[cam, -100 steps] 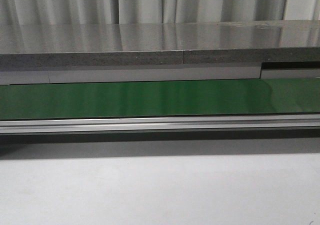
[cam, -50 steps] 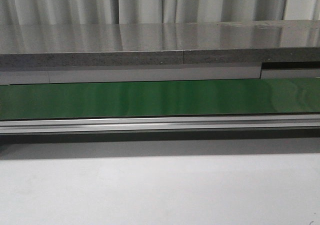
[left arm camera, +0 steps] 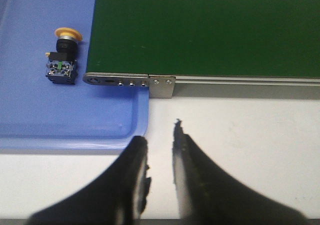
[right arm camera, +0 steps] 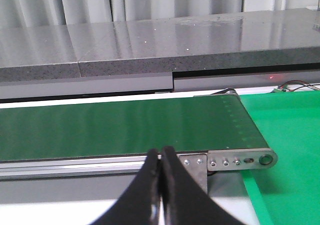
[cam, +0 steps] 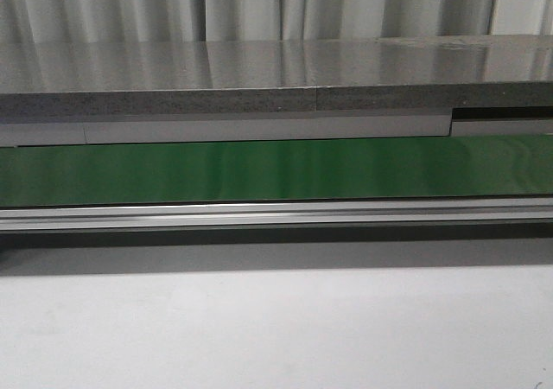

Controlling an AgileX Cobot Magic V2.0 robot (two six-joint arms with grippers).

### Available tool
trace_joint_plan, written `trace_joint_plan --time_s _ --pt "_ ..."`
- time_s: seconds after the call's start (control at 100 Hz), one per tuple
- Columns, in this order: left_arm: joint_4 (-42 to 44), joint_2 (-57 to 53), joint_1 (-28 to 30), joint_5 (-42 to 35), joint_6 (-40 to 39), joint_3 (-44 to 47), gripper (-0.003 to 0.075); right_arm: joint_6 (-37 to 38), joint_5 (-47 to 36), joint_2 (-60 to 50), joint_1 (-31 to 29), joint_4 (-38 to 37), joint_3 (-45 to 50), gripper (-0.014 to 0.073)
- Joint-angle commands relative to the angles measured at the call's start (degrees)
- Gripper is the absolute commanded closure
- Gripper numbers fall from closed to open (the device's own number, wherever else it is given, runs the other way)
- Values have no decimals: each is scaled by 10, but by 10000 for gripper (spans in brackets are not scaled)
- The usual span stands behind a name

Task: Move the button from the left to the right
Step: 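Move the left gripper down toward the yellow push-button in the blue tray, then close the left gripper on the yellow-capped push-button and lift it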

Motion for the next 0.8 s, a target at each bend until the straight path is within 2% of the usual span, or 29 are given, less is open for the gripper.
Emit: trace_joint_plan --time_s 0.0,0.03,0.08,0.15,0.48,0.6,0.79 --pt "8 2 -3 -28 -4 -22 286 0 -47 -10 2 -3 -10 660" --pt "12 2 -3 -28 -4 -22 199 0 -47 -10 2 -3 -10 660" --pt "12 2 -3 -28 -4 -22 108 0 -47 -10 2 -3 -10 660" --pt "12 2 -3 -29 -4 -22 54 0 -47 -10 2 -3 -10 660" --pt "27 26 7 -36 -4 -52 69 0 -47 -10 2 -3 -10 660" --pt "35 73 44 -35 -3 -102 69 0 -47 -10 2 -3 -10 660" --pt "8 171 117 -27 44 -179 69 0 -47 -10 2 -3 -10 660"
